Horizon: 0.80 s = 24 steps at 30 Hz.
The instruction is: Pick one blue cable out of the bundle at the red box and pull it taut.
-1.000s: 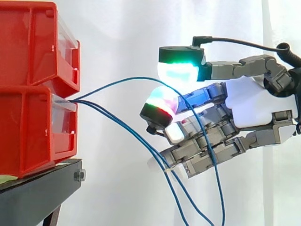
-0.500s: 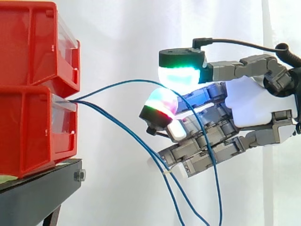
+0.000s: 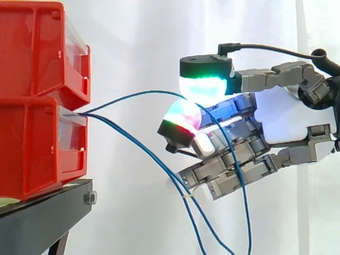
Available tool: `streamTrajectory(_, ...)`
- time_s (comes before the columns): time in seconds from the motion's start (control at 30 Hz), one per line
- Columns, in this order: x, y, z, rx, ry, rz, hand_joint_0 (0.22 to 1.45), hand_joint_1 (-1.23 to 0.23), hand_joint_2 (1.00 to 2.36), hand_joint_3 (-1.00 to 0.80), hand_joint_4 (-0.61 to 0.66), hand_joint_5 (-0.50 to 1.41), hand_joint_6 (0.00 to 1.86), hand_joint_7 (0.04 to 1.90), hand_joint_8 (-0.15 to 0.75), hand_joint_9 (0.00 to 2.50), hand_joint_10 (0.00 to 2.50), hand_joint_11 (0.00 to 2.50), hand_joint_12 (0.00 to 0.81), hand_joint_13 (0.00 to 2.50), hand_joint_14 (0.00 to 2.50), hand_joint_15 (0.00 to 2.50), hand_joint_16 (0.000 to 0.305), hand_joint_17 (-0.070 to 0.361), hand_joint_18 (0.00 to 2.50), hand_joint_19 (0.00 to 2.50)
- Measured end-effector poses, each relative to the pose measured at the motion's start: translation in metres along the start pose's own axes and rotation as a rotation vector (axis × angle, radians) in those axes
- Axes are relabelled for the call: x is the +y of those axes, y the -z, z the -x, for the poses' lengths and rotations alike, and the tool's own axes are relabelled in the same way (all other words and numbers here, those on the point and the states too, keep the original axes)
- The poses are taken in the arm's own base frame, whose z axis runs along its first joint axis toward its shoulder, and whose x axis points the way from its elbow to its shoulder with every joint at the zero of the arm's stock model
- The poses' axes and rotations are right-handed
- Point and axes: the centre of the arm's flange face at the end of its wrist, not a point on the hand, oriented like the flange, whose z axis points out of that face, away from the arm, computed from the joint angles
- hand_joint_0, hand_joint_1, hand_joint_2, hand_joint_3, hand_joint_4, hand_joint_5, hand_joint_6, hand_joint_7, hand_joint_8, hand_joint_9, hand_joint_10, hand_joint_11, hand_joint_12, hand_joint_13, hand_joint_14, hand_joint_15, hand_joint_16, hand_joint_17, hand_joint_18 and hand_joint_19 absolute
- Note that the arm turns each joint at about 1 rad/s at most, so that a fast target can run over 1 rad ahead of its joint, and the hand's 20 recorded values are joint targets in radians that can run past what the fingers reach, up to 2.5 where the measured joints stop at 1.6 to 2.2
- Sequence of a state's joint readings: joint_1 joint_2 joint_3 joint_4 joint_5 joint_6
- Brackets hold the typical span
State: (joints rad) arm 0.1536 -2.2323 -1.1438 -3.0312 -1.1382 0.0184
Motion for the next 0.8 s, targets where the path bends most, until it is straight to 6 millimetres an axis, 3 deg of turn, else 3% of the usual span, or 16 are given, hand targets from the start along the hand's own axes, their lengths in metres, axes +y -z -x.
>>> streamTrajectory(0.8,0.0,0.0009,-0.0039,0.005,0.001,0.0,0.62,-0.74,1.03,0.06,0.12,-0.13,0.79,1.13,0.369,1.0,0.02,0.81,0.394,0.5,0.01,0.21,0.058,0.131,0.52,0.27)
